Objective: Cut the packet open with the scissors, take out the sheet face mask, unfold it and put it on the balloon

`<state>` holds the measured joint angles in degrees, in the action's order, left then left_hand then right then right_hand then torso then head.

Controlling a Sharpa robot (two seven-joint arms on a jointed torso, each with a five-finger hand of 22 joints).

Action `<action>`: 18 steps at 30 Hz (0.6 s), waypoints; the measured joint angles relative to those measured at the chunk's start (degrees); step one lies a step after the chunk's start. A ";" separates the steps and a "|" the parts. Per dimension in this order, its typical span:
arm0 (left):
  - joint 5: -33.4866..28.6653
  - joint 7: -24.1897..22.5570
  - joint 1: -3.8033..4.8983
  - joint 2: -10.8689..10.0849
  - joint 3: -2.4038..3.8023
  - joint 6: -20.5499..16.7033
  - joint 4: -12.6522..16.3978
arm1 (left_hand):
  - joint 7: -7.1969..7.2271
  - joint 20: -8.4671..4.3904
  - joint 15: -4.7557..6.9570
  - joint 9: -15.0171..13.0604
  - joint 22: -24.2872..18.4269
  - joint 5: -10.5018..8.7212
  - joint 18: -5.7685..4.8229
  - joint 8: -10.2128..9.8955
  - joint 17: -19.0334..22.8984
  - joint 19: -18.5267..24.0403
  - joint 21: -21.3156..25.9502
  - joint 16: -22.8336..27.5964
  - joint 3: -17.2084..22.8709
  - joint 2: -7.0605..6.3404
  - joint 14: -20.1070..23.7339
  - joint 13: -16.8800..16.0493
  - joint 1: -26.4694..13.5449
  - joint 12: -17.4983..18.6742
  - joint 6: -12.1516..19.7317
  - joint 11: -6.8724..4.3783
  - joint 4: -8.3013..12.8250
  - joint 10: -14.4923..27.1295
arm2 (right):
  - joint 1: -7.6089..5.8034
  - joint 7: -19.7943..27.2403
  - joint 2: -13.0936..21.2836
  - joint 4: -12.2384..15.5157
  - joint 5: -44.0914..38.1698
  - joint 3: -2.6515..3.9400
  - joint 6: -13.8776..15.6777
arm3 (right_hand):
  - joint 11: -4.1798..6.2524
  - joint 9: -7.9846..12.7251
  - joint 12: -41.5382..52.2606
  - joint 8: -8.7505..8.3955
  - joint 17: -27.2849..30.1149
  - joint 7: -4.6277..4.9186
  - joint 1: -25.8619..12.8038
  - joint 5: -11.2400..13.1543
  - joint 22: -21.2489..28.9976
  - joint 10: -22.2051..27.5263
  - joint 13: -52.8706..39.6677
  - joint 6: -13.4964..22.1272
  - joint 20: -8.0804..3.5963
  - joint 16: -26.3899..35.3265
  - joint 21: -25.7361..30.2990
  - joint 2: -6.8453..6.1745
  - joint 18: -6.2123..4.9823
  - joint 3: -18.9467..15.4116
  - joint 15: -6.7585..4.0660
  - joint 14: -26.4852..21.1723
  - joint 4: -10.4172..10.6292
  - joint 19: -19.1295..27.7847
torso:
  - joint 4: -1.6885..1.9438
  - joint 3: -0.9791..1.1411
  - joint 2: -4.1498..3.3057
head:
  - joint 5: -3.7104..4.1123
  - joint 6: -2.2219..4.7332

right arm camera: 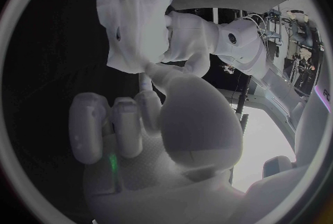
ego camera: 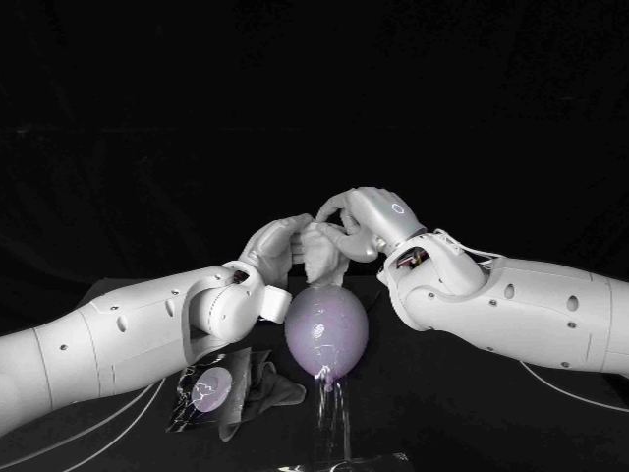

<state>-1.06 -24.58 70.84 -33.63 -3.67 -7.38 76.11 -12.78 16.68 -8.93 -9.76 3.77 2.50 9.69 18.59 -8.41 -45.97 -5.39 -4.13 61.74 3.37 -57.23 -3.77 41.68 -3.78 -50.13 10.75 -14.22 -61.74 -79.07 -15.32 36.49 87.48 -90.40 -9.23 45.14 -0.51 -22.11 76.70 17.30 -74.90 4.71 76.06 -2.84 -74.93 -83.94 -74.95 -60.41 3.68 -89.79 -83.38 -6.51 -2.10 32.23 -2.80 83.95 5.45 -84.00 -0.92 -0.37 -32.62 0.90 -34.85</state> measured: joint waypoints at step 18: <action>0.02 0.12 0.04 0.04 0.03 0.01 -0.15 | 0.00 0.00 0.00 -0.05 0.01 0.12 -0.01 0.00 0.05 0.00 0.17 0.00 0.40 0.00 0.00 0.00 0.00 0.00 0.00 0.00 0.40 0.00 | 0.05 1.41 0.37 0.31 -0.05 -0.04 0.99 | 0.20 -0.99 1.80 1.10 -0.05 -0.37 0.76 0.21 -0.01 -0.20 0.05 -0.33 -0.40 0.01 -1.47 0.87 0.01 1.32 -0.07 0.08 -1.28 0.01 | -0.02 0.03 0.00 | 0.02 -0.13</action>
<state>-1.04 -24.46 70.88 -33.59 -3.64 -7.37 75.96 -12.78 16.68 -8.93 -9.81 3.78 2.63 9.68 18.60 -8.37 -45.97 -5.22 -4.13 62.14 3.37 -57.23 -3.77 41.68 -3.78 -50.13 10.75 -13.82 -61.74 -79.01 -13.91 36.86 87.79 -90.45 -9.28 46.12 -0.31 -23.10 78.50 18.39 -74.95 4.35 76.82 -2.62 -74.94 -84.13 -74.90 -60.74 3.28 -89.78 -84.84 -5.64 -2.10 33.55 -2.87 84.03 4.17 -83.99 -0.94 -0.34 -32.62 0.92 -34.97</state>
